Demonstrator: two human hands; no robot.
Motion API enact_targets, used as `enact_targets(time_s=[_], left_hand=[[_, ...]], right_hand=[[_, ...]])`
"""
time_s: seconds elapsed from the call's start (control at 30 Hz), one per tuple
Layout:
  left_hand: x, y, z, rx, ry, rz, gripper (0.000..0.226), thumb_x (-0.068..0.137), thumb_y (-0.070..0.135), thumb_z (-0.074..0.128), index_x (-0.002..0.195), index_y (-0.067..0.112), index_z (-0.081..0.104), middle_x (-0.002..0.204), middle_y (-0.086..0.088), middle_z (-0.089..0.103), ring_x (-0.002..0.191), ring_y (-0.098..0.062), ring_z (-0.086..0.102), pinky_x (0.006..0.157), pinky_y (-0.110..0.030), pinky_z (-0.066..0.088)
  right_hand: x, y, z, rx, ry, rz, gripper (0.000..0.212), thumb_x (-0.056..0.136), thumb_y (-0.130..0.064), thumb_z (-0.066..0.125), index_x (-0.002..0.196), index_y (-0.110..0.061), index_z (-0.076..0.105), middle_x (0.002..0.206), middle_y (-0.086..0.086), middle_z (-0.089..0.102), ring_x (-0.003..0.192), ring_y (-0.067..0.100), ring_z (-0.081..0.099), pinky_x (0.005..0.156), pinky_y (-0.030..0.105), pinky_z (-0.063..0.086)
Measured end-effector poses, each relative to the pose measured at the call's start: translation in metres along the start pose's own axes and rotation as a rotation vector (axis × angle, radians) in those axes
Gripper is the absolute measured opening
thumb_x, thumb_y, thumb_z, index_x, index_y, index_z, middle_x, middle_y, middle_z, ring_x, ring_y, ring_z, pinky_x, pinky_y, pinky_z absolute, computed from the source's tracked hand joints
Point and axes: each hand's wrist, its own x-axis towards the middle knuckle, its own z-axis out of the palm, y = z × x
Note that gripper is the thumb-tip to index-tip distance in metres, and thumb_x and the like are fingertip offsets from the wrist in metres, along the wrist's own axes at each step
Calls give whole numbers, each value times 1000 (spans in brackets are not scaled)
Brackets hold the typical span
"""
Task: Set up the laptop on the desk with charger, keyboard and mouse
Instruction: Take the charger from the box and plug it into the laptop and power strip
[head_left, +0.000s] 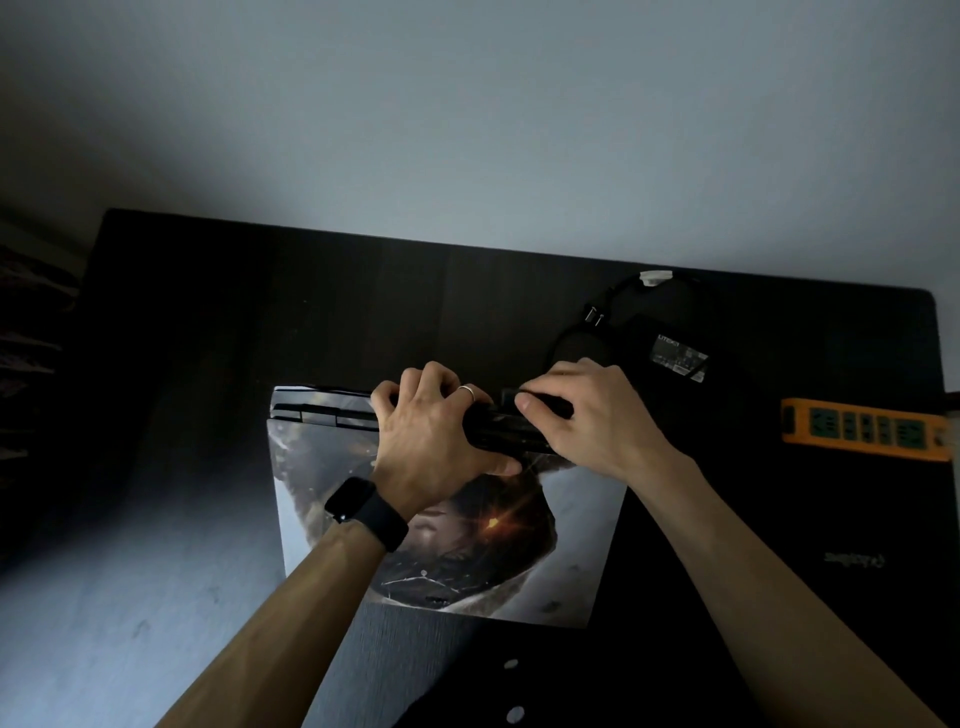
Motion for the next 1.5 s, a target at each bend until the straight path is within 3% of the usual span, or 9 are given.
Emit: enact_targets(time_s=[0.2, 0.33, 0.57, 0.7, 0.8, 0.93, 1.13, 1.37, 1.5], left_hand=[[22, -3, 12, 15, -114, -5, 77, 58, 83, 63, 120, 38, 59, 122, 5, 44, 115, -16, 35, 103, -42, 21], [45, -11, 21, 9, -196, -30, 77, 57, 85, 63, 119, 39, 60, 118, 7, 45, 113, -15, 36, 103, -41, 22], [71, -17, 36, -23, -348, -60, 79, 54, 83, 67, 120, 40, 58, 117, 5, 44, 115, -18, 36, 104, -43, 23], [77, -18, 43, -2, -385, -53, 80, 58, 82, 66, 124, 40, 55, 121, 3, 45, 117, -21, 36, 104, -44, 23], [79, -24, 49, -17, -395, -56, 81, 59, 82, 66, 126, 39, 53, 120, 3, 44, 118, -21, 35, 105, -45, 23], [85, -24, 58, -1, -405, -59, 84, 58, 82, 65, 129, 41, 50, 125, 1, 45, 121, -23, 36, 108, -47, 25], [83, -22, 62, 18, -381, -80, 83, 59, 81, 66, 130, 42, 47, 126, 2, 45, 123, -23, 38, 107, -45, 29], [73, -13, 59, 131, -287, -42, 80, 64, 81, 60, 132, 42, 46, 130, 5, 45, 128, -22, 36, 110, -43, 29], [72, -1, 65, 48, -295, -79, 84, 68, 66, 63, 140, 32, 39, 139, 1, 40, 131, -23, 36, 113, -45, 28]], right_hand=[[5, 9, 15, -91, -29, 31, 36, 95, -46, 49, 129, -37, 55, 106, -13, 68, 97, 14, 59, 93, 42, 43], [8, 17, 28, -104, -184, 91, 60, 87, -48, 56, 144, -43, 37, 125, -14, 59, 114, 14, 52, 103, 41, 32], [37, 33, 27, -71, -407, 189, 63, 92, -40, 58, 149, -45, 32, 133, -6, 54, 125, 18, 49, 108, 45, 27], [41, 42, 27, -174, -479, 172, 65, 93, -54, 52, 151, -48, 24, 127, -3, 58, 118, 21, 54, 105, 45, 31], [30, 50, 29, -231, -437, 283, 60, 94, -67, 31, 147, -41, 37, 125, -4, 62, 117, 23, 57, 102, 47, 33], [24, 59, 23, -444, -297, 322, 57, 100, -56, 17, 129, -30, 58, 124, -1, 66, 116, 28, 56, 97, 48, 34], [24, 61, 34, -464, -316, 392, 66, 99, -60, 15, 152, -28, 36, 165, -4, 21, 149, 23, 21, 118, 52, 6], [14, 63, 35, -485, -262, 420, 72, 94, -69, 18, 152, -30, 36, 166, -8, 14, 152, 29, -13, 114, 65, -15], [1, 67, 30, -346, -228, 438, 67, 91, -69, 33, 146, -34, 43, 164, -12, 19, 152, 26, -12, 115, 65, -7]])
